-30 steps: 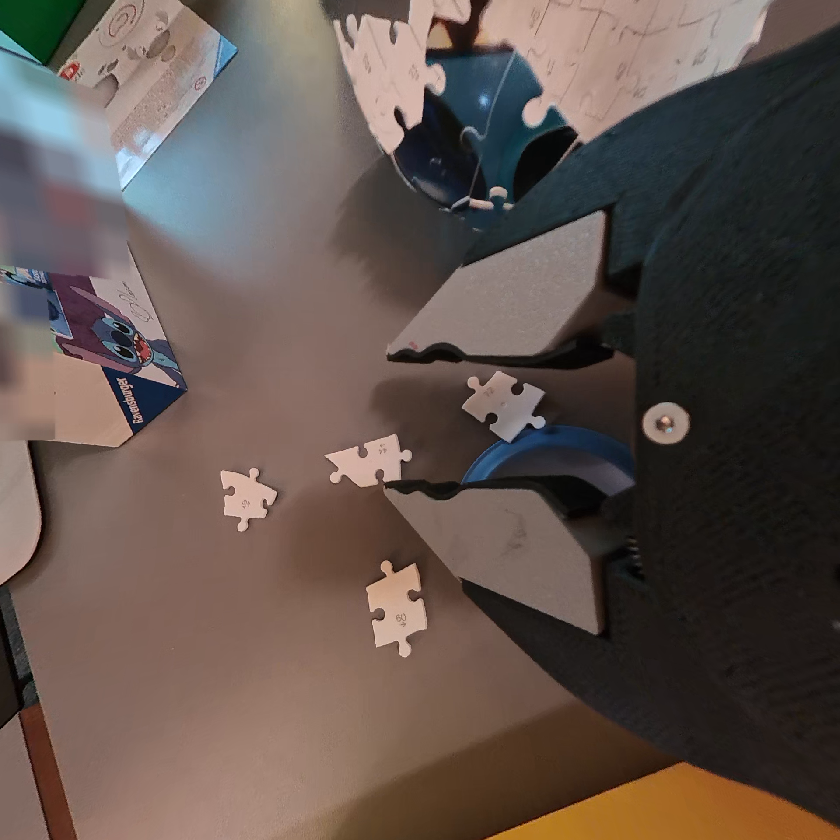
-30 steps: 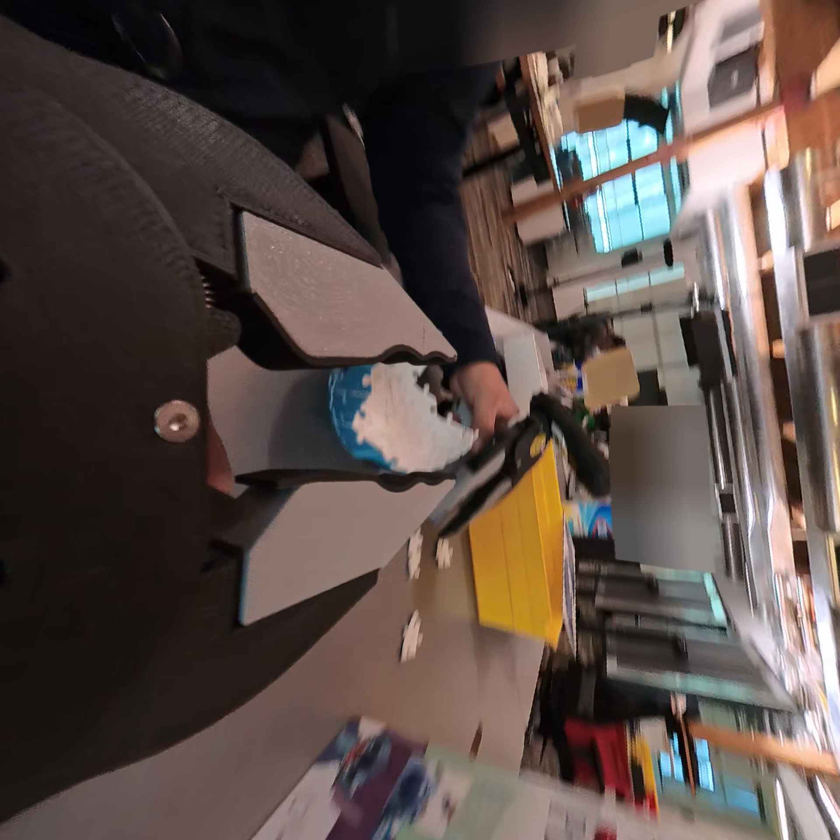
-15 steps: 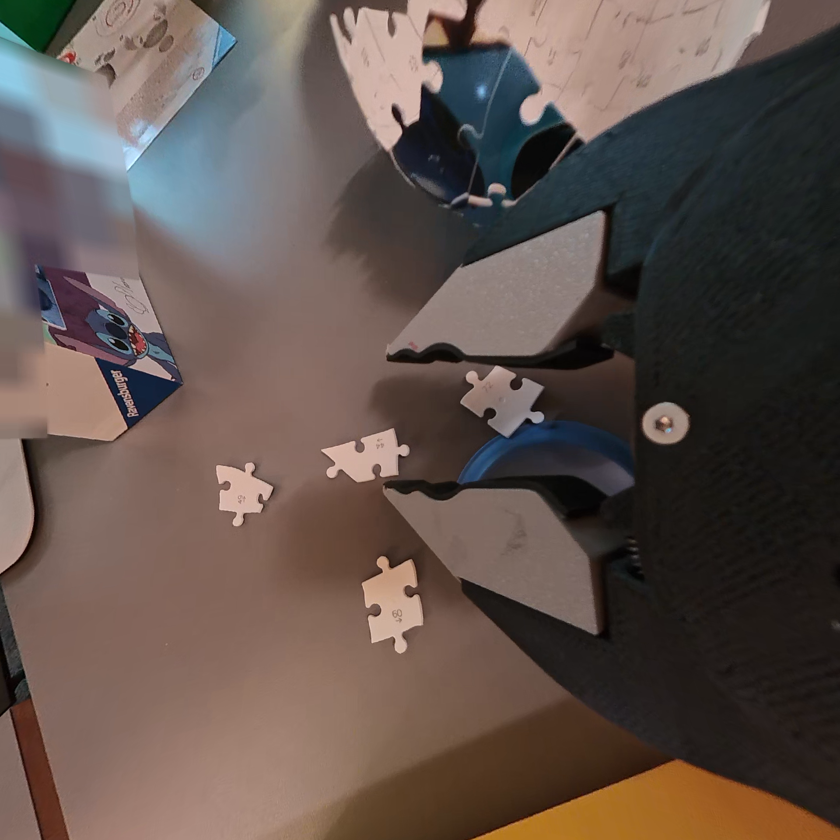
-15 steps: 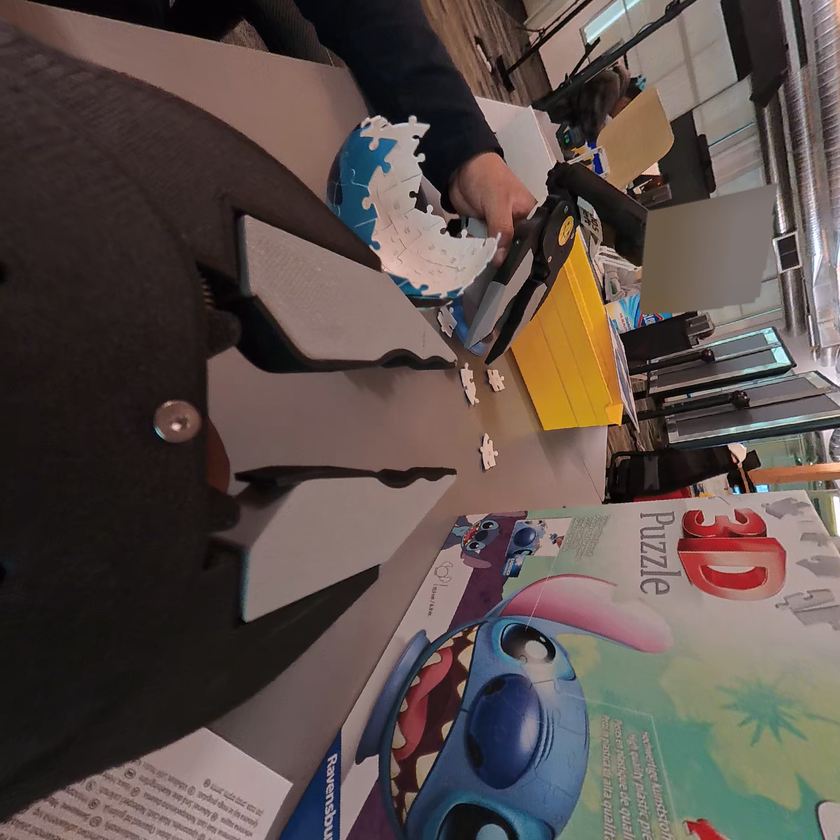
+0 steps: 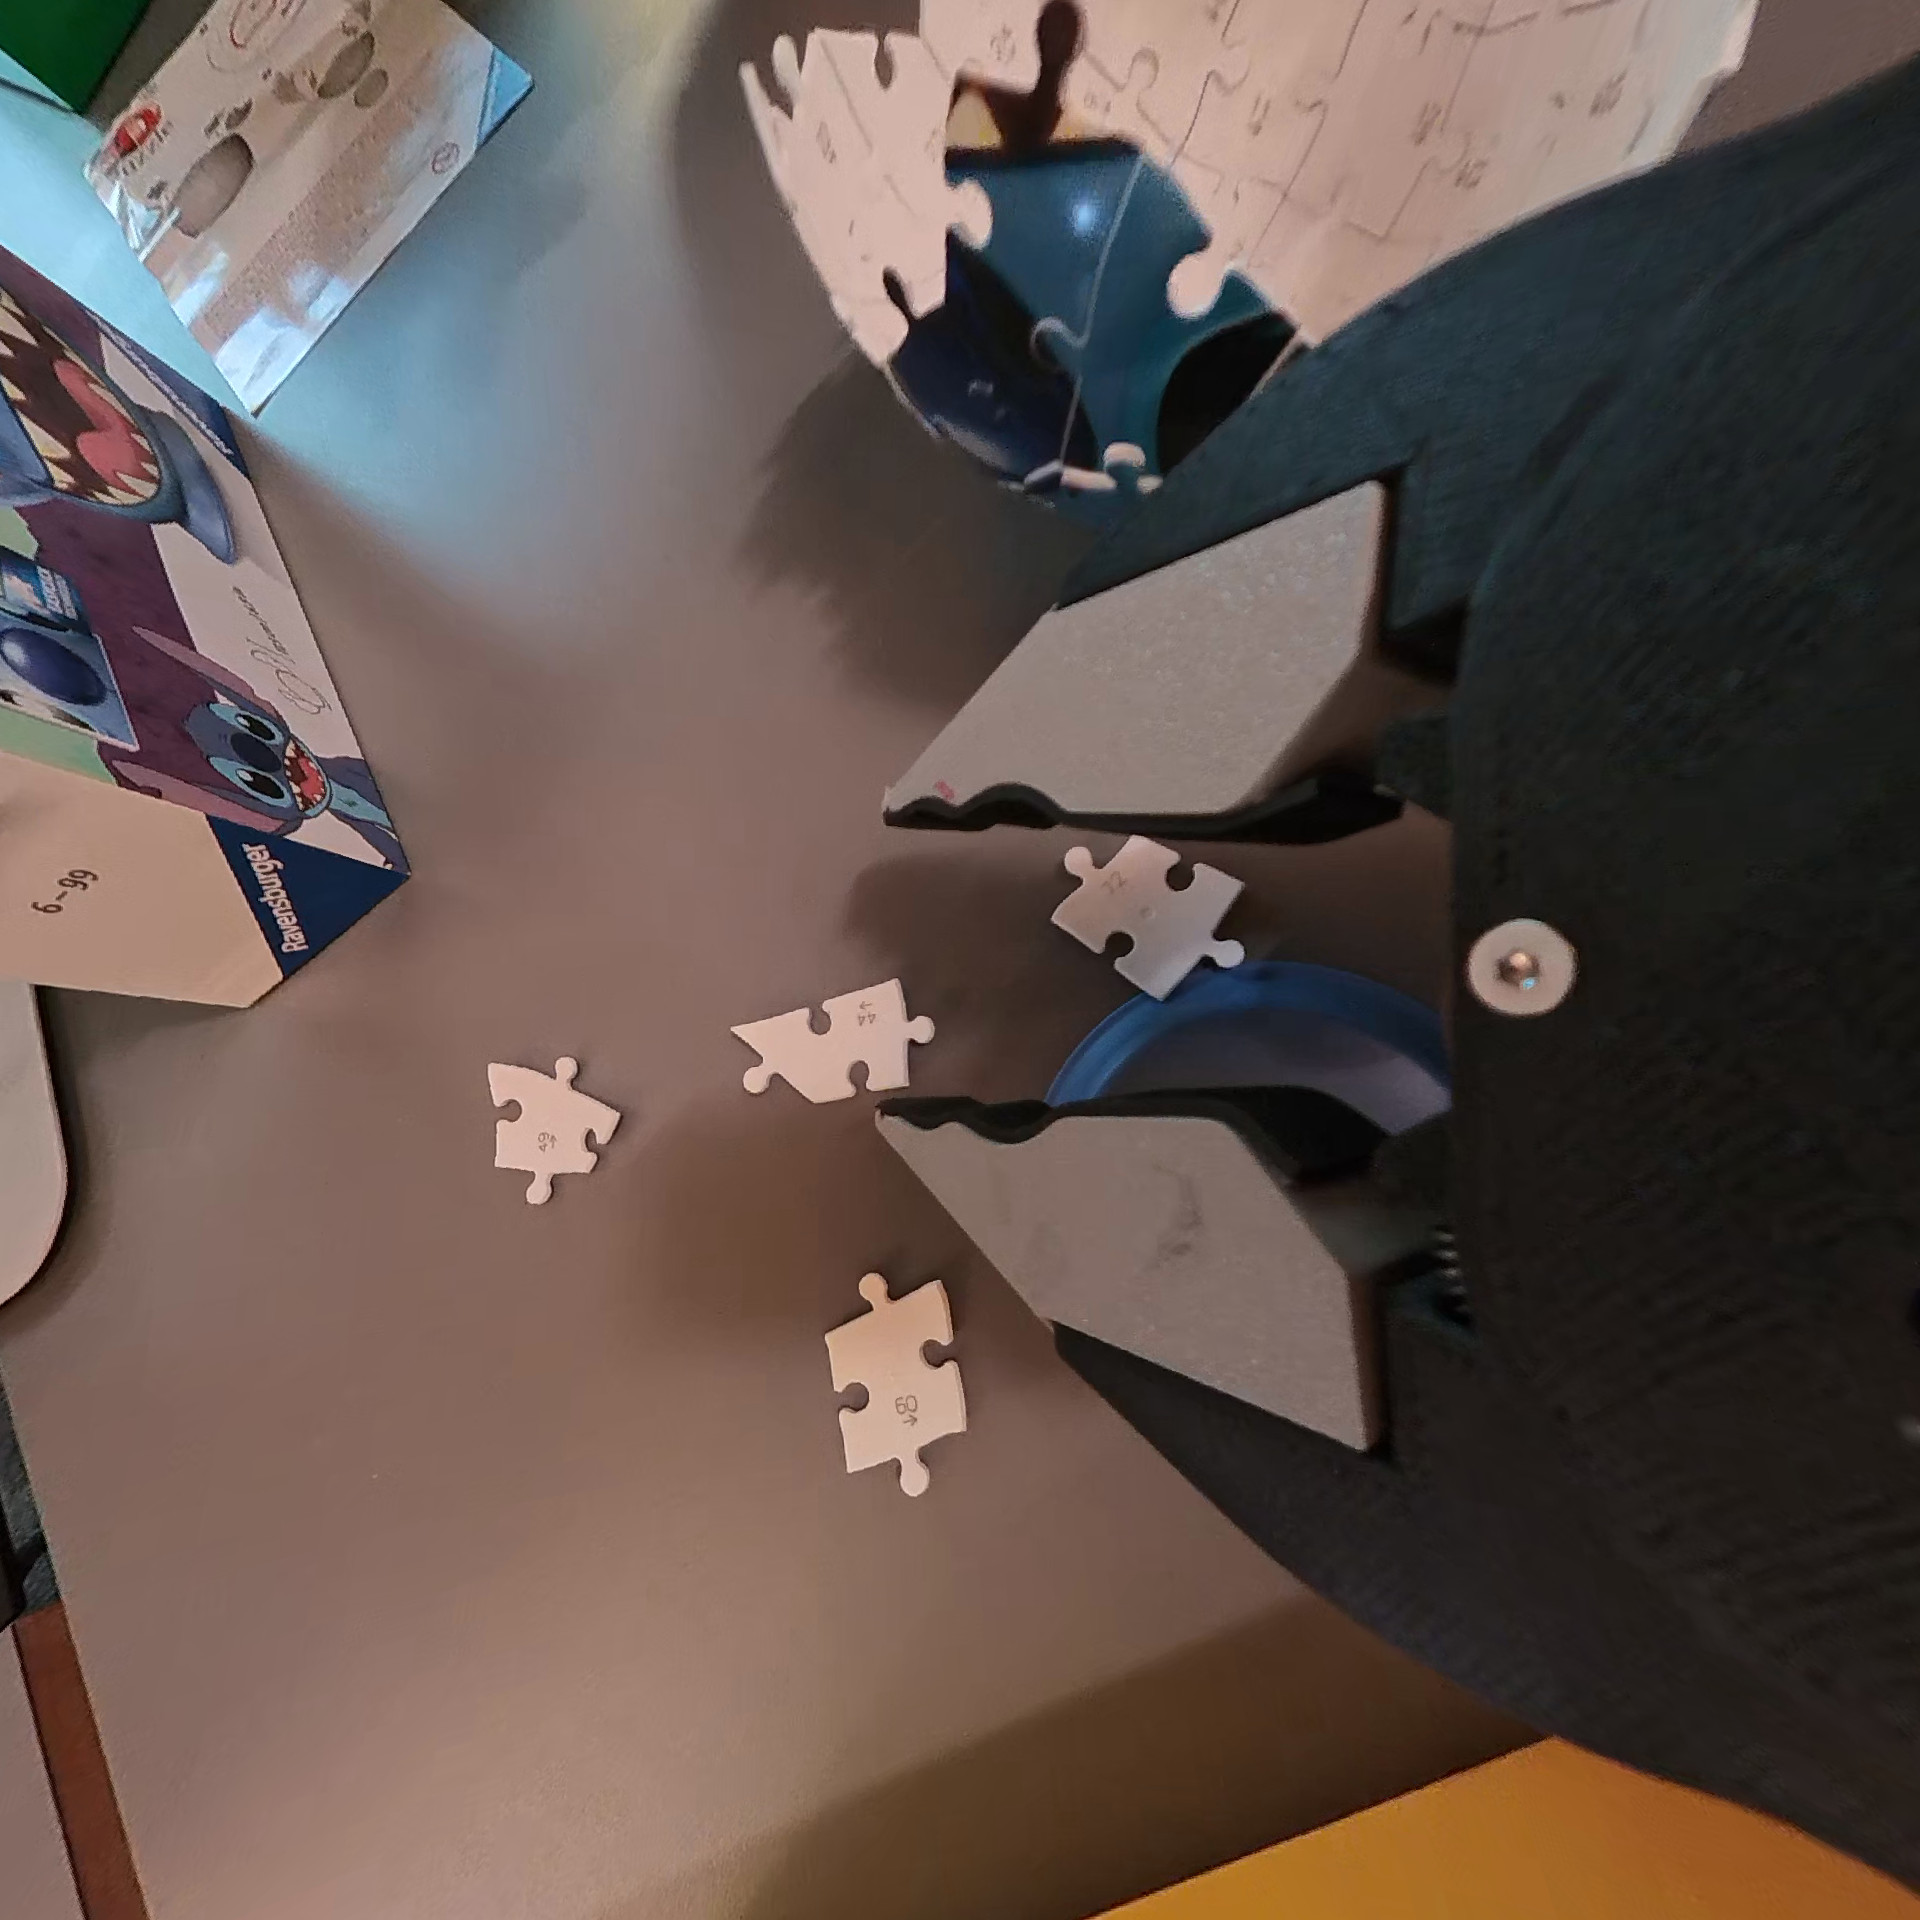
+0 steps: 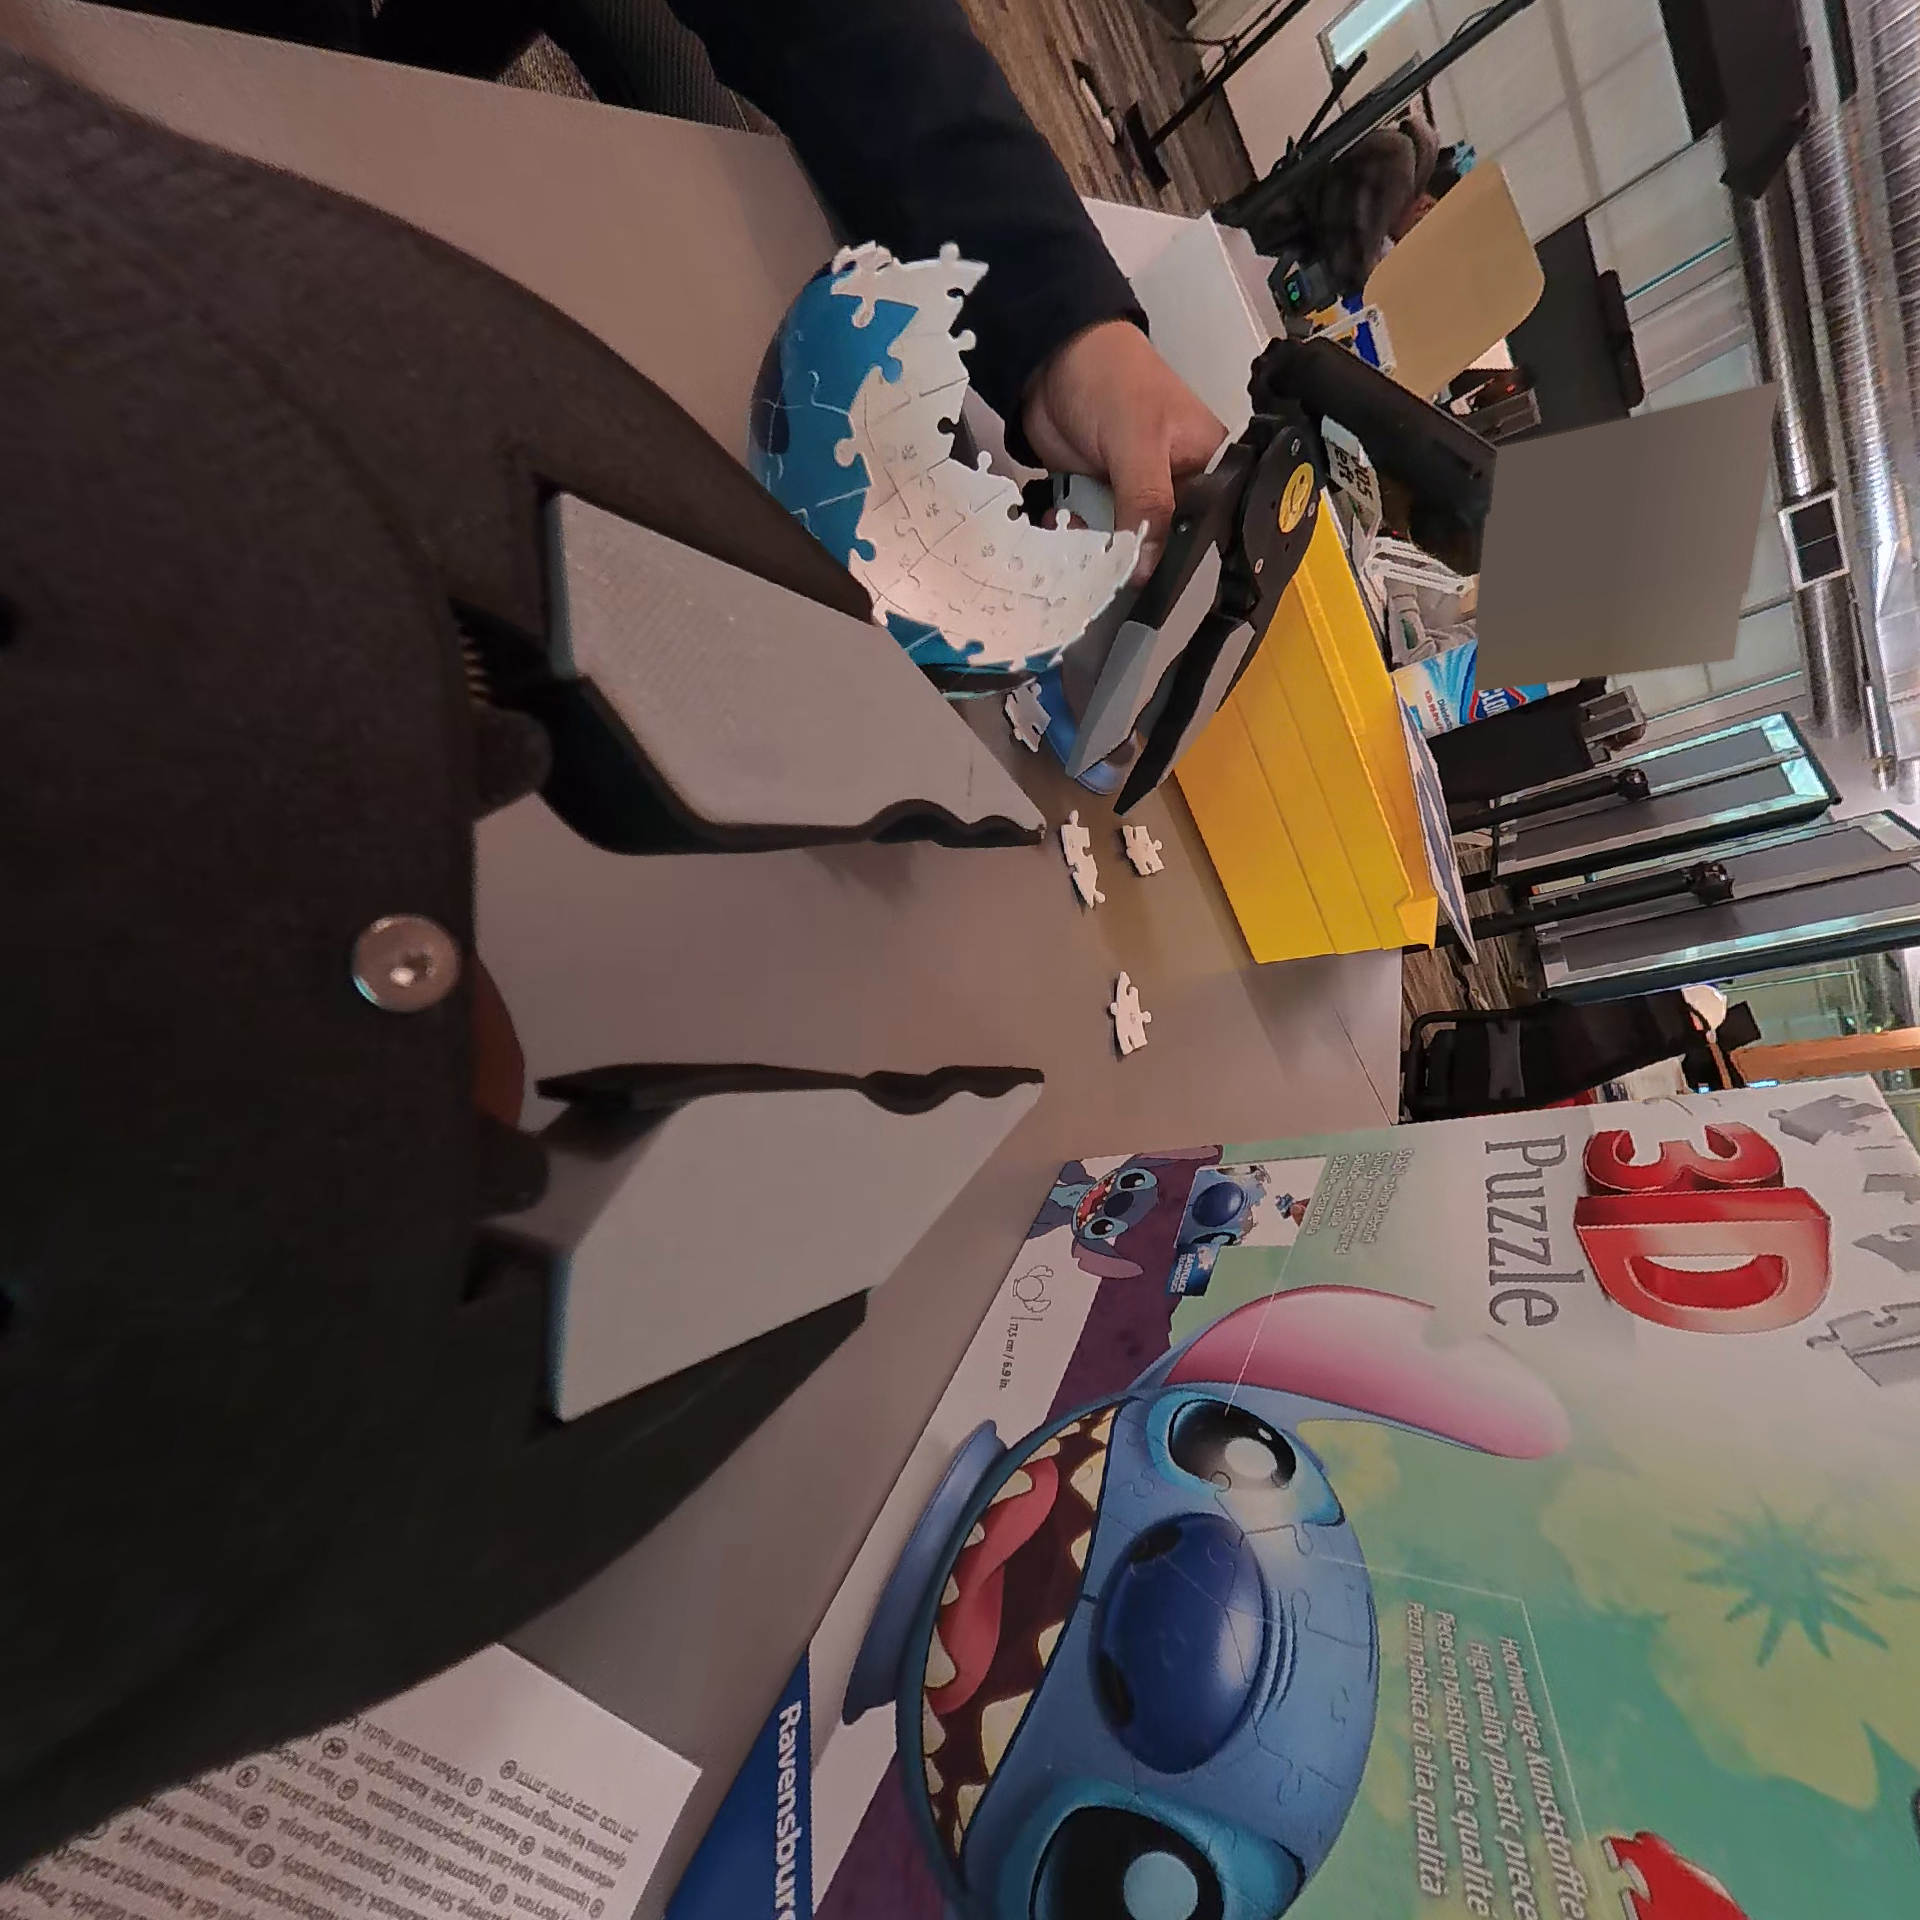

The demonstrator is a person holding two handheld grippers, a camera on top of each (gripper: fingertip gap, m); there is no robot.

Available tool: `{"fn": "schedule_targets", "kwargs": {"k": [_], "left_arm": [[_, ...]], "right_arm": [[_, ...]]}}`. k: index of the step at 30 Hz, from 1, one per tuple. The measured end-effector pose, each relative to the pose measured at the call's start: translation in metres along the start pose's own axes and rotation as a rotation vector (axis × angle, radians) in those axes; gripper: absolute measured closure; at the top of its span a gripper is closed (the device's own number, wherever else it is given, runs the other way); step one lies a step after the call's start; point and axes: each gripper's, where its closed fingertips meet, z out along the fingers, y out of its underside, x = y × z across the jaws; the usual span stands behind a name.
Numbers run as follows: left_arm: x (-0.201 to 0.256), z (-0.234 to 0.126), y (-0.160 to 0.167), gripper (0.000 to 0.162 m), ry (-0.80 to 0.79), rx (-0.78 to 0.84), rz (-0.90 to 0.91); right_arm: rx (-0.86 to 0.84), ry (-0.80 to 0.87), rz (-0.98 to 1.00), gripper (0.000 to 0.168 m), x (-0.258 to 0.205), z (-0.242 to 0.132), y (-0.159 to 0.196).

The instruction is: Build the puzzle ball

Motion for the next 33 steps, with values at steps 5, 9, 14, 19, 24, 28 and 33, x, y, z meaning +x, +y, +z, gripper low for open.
{"fn": "schedule_targets", "kwargs": {"k": [5,9,14,19,24,28,33], "left_arm": [[0.0,0.0,0.0,0.112,0.0,-0.001,-0.001],[0.0,0.001,0.001,0.112,-0.001,-0.006,0.0],[0.0,0.001,0.001,0.112,-0.001,-0.007,0.0],[0.0,0.001,0.001,0.112,-0.001,-0.007,0.0],[-0.001,0.002,0.002,0.112,-0.004,-0.01,0.001],[-0.002,0.001,0.001,0.113,-0.01,-0.008,0.003],[-0.005,-0.007,-0.009,0.115,-0.031,0.048,0.009]], "right_arm": [[-0.002,0.001,0.002,0.129,0.001,0.0,0.0],[-0.003,0.0,0.004,0.13,0.001,0.0,0.0],[-0.008,0.0,0.005,0.13,0.001,0.001,0.001],[-0.01,-0.001,0.005,0.13,0.001,0.001,0.002],[-0.012,-0.002,0.004,0.13,0.001,0.001,0.002],[-0.014,-0.002,0.004,0.13,0.001,0.001,0.003],[-0.018,-0.001,0.001,0.13,0.0,0.002,0.004]]}}
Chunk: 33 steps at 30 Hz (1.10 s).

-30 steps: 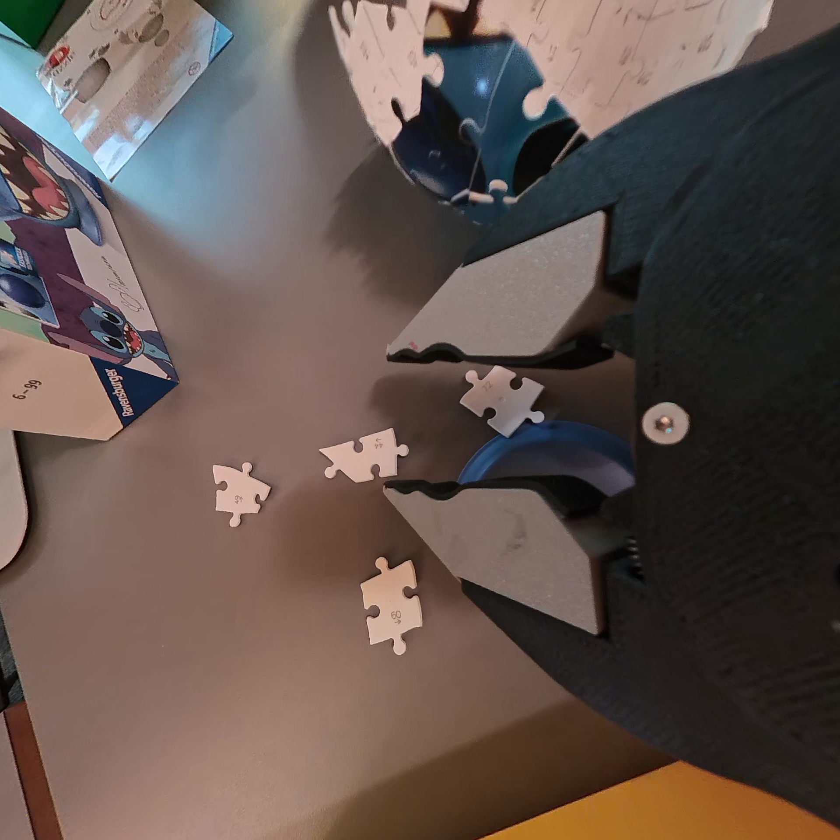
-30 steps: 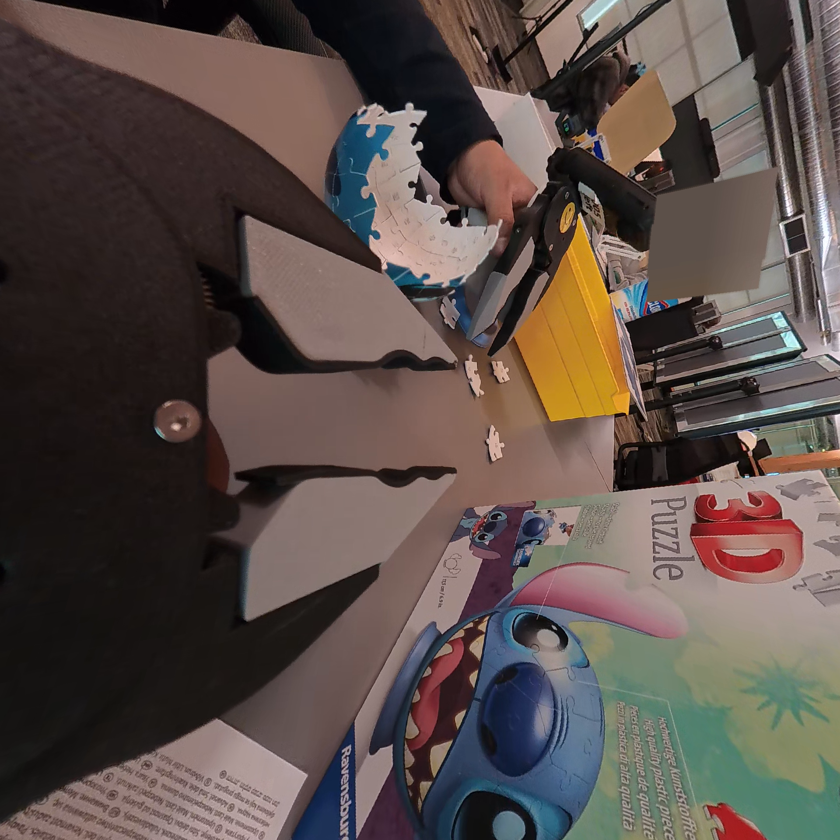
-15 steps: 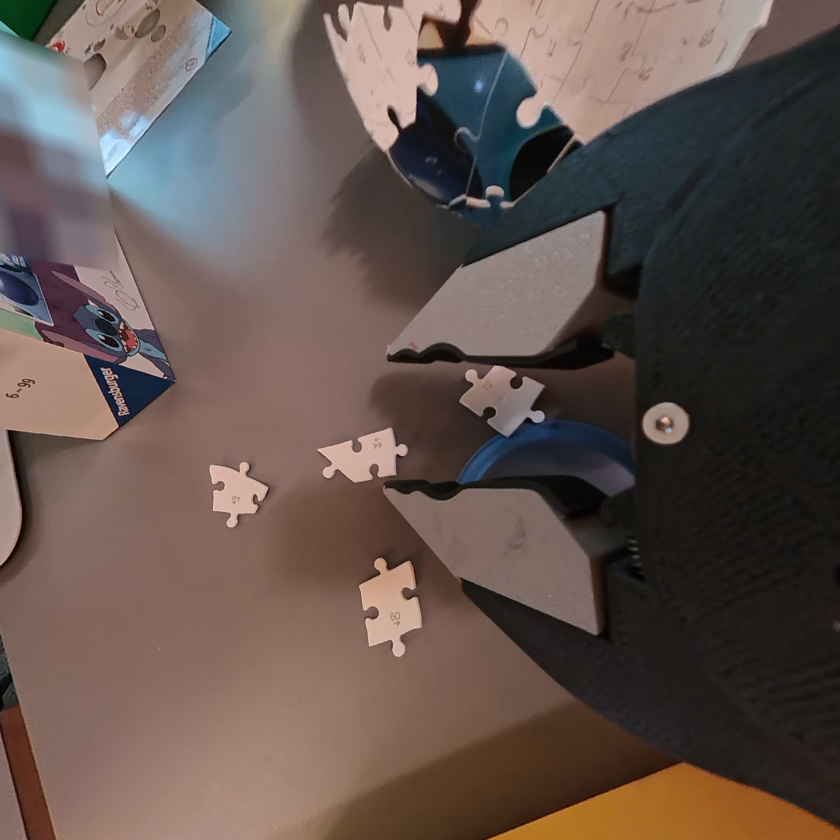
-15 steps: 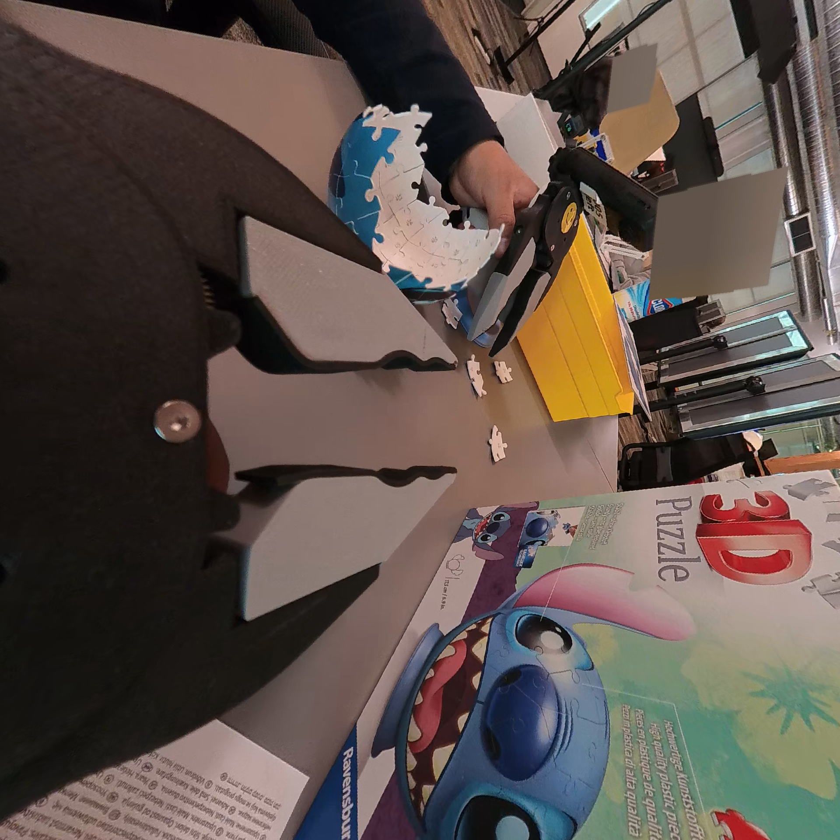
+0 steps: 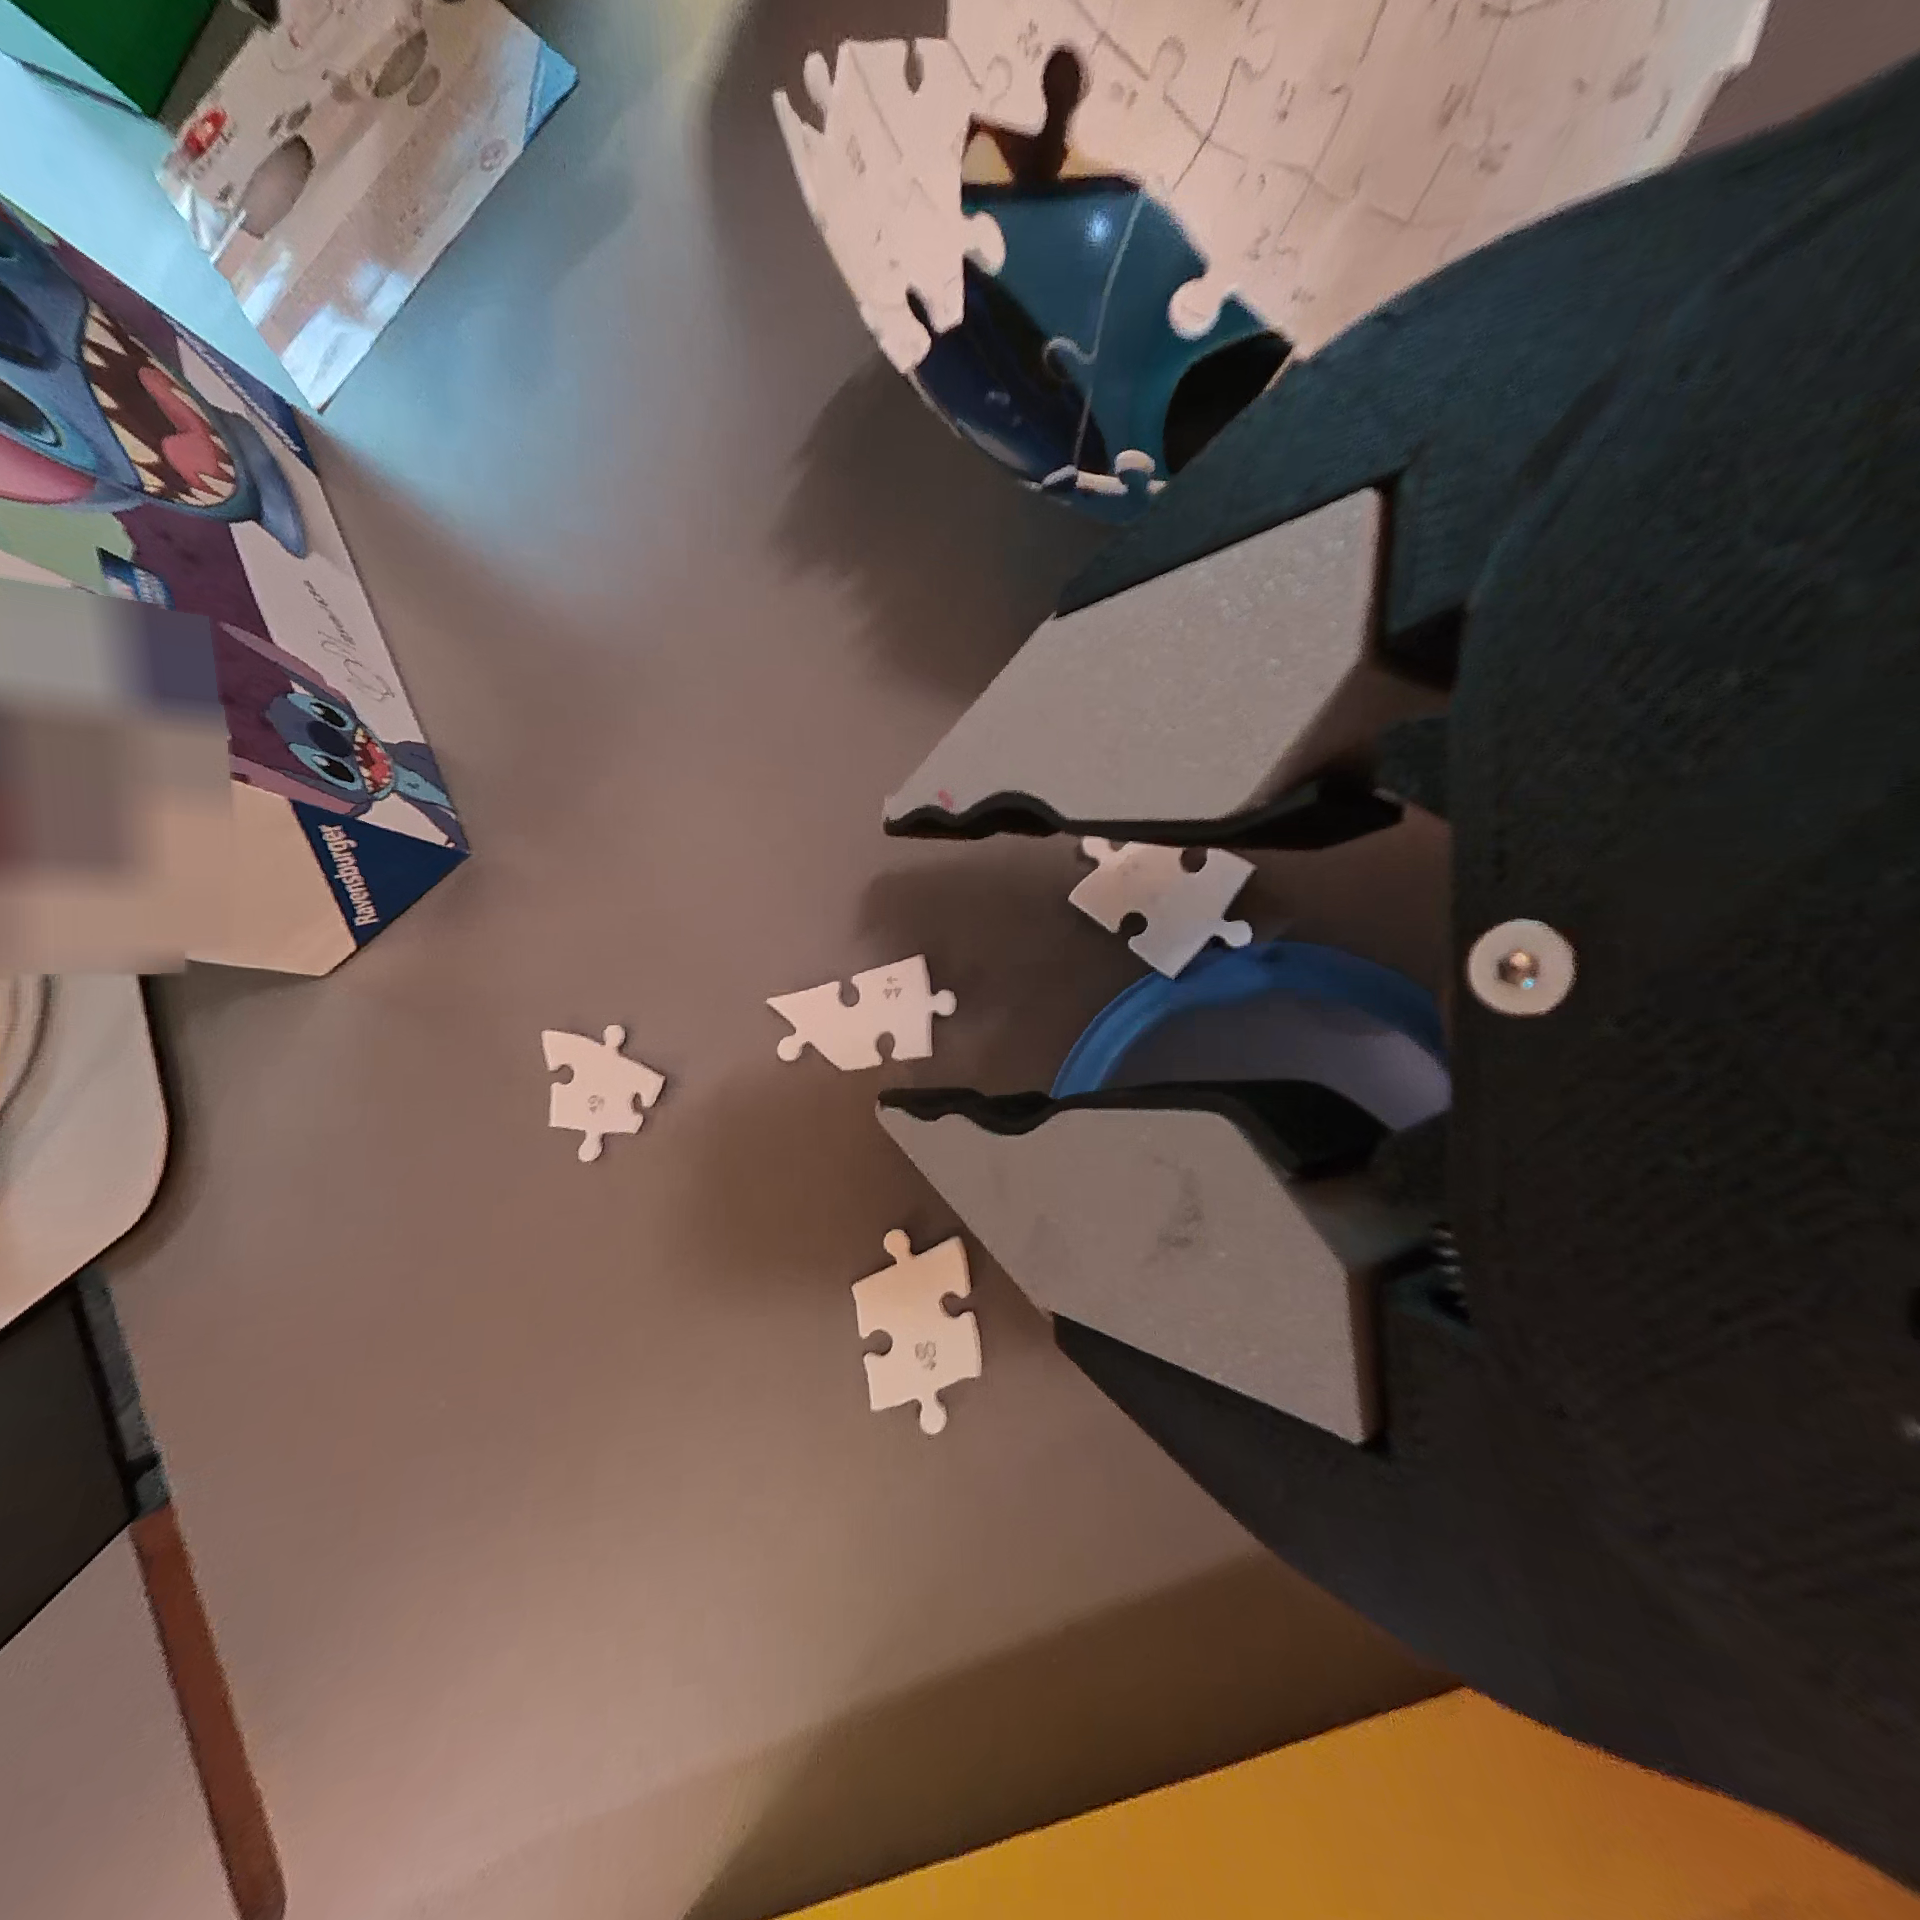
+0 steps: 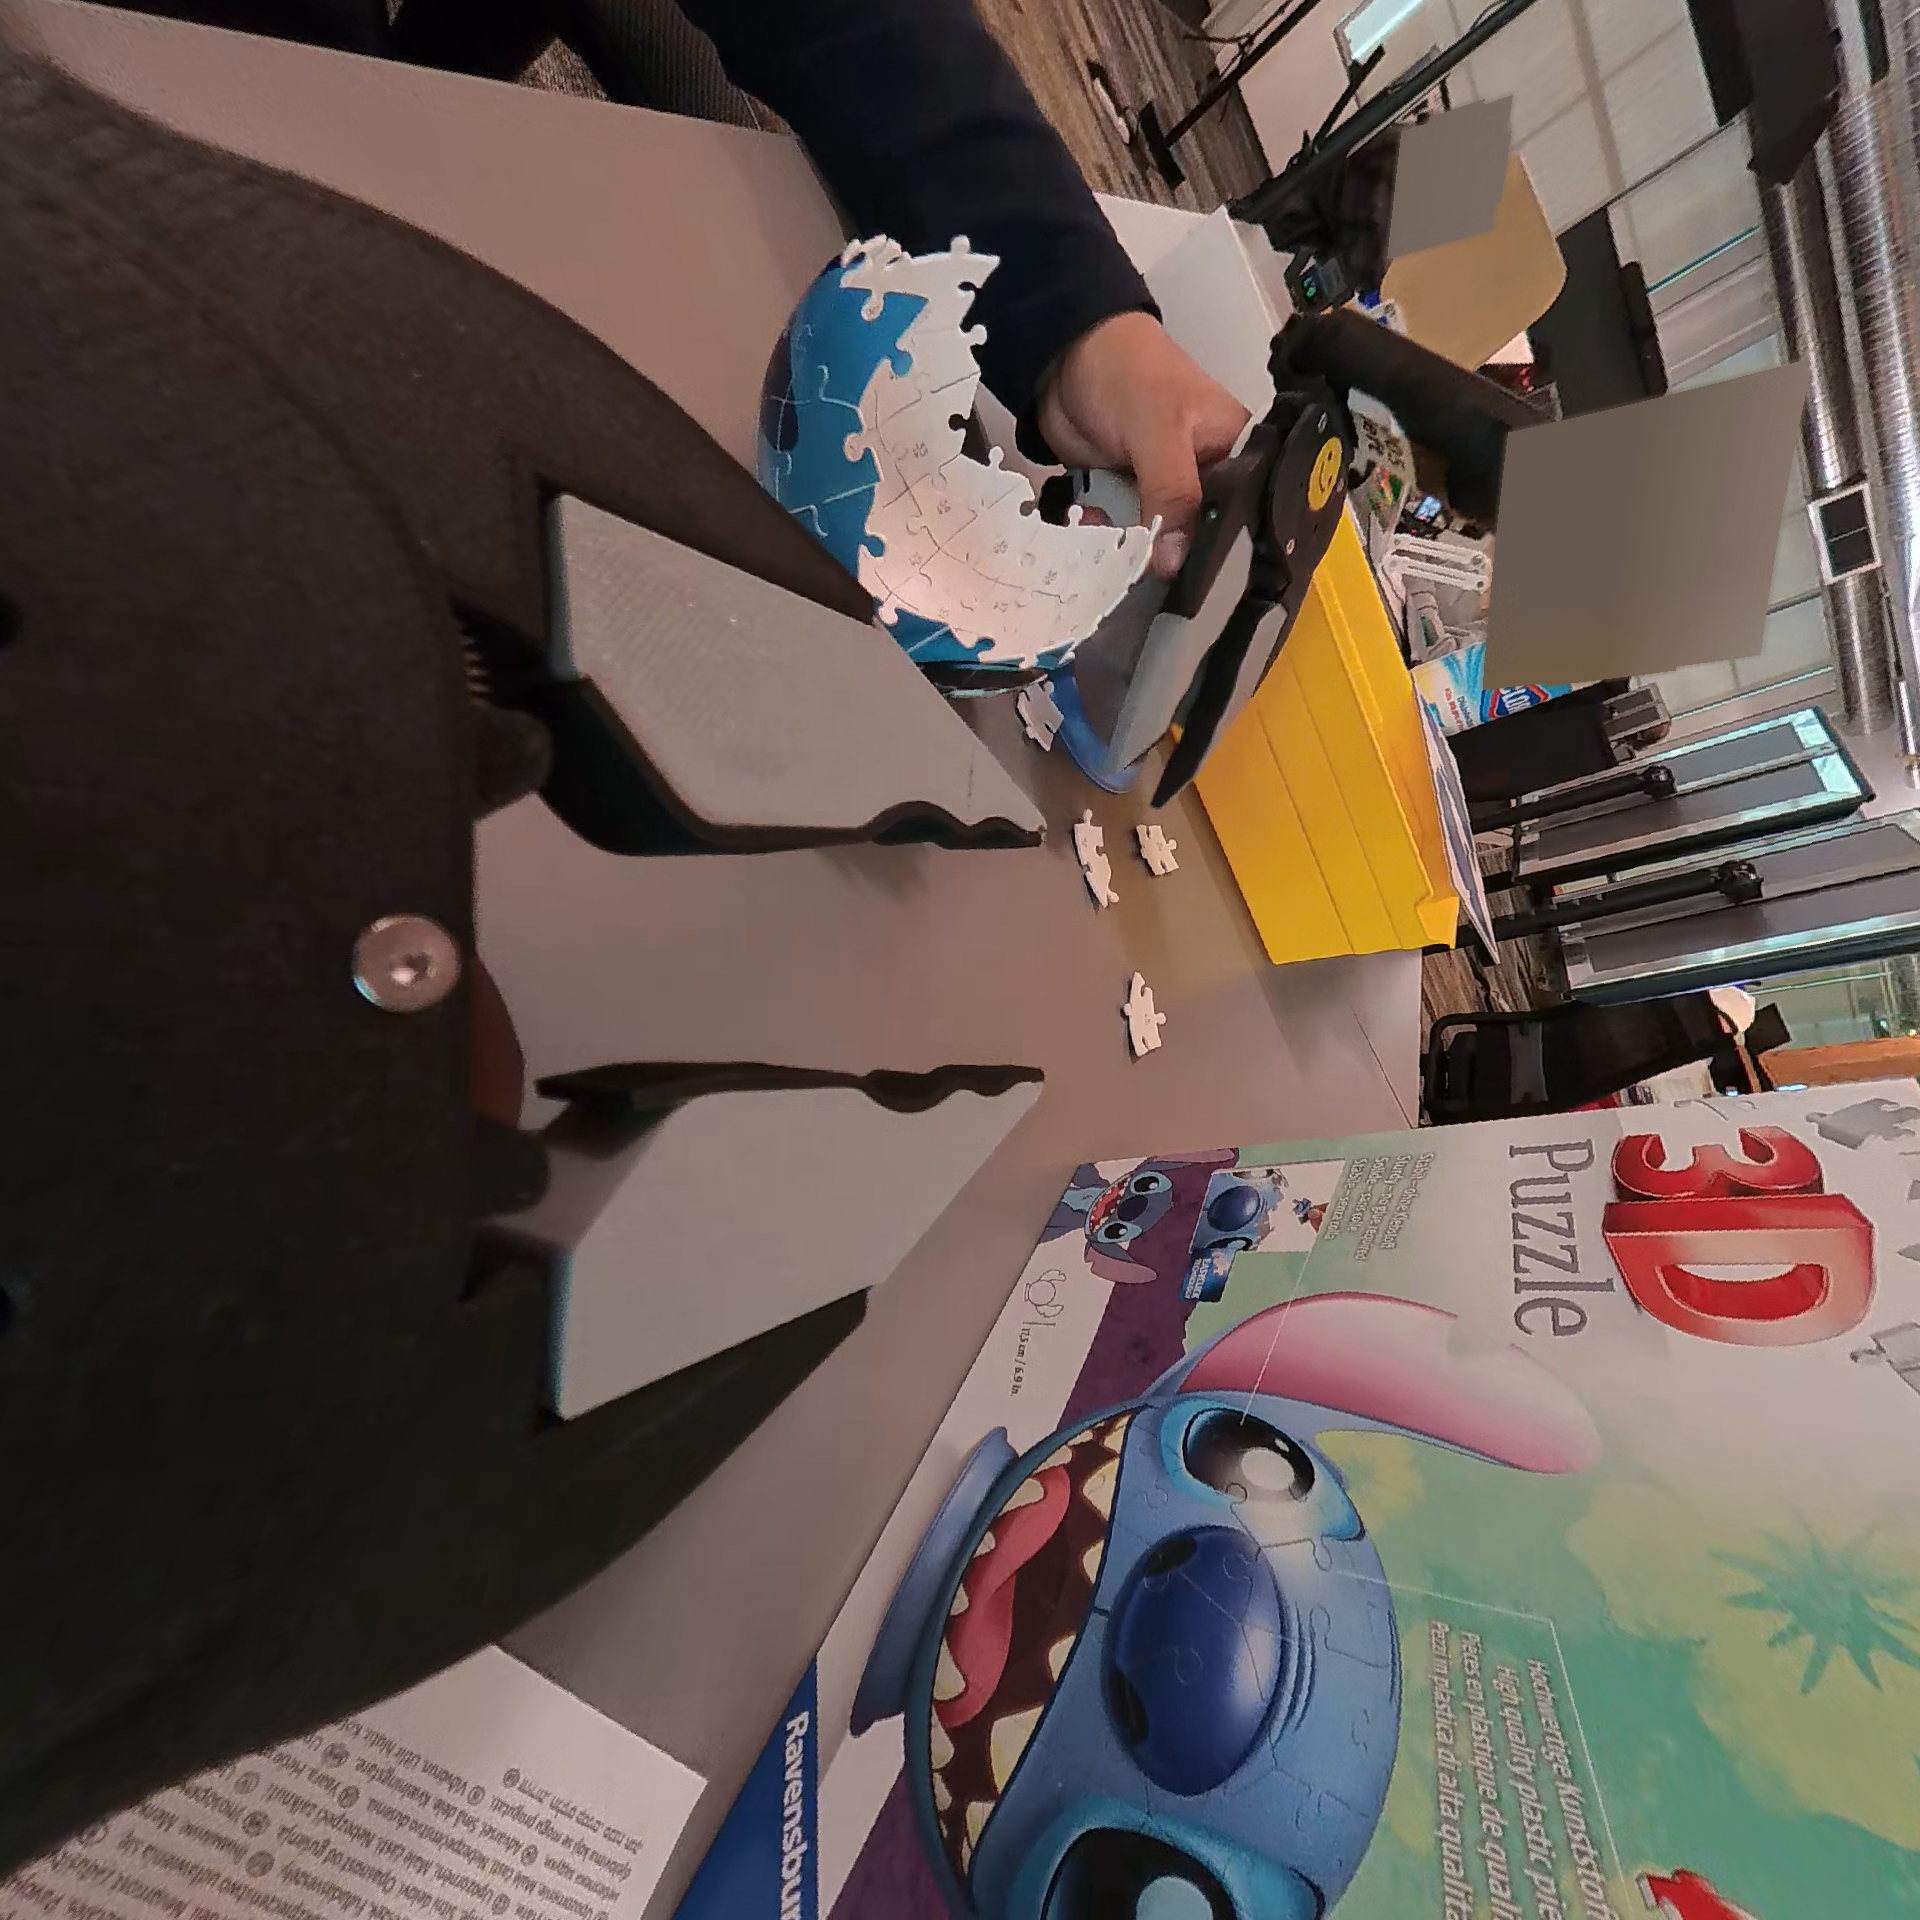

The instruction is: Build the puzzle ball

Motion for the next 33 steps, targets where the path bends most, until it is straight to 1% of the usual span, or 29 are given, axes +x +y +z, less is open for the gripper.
{"fn": "schedule_targets", "kwargs": {"k": [4,8,12,19,24,29,33], "left_arm": [[-0.006,-0.007,-0.008,0.115,-0.012,0.05,-0.029],[-0.011,-0.008,-0.008,0.114,-0.014,0.053,-0.066],[-0.013,-0.013,-0.012,0.114,-0.037,0.068,-0.054],[-0.019,-0.032,-0.029,0.114,-0.044,0.172,-0.092],[-0.027,-0.039,-0.036,0.116,-0.071,0.23,-0.139],[-0.033,-0.045,-0.04,0.116,-0.115,0.259,-0.158],[-0.03,-0.056,-0.049,0.113,-0.095,0.308,-0.171]], "right_arm": [[-0.002,0.002,-0.002,0.13,0.0,0.0,0.001],[-0.013,0.02,-0.027,0.13,0.001,0.001,0.003],[-0.043,0.048,-0.074,0.13,0.002,0.003,0.009],[-0.112,0.033,-0.126,0.13,-0.002,0.01,0.022],[-0.154,0.013,-0.122,0.126,0.002,0.013,0.024],[-0.231,-0.009,-0.151,0.118,0.011,0.024,0.03],[-0.277,-0.048,-0.172,0.114,0.01,0.033,0.041]]}}
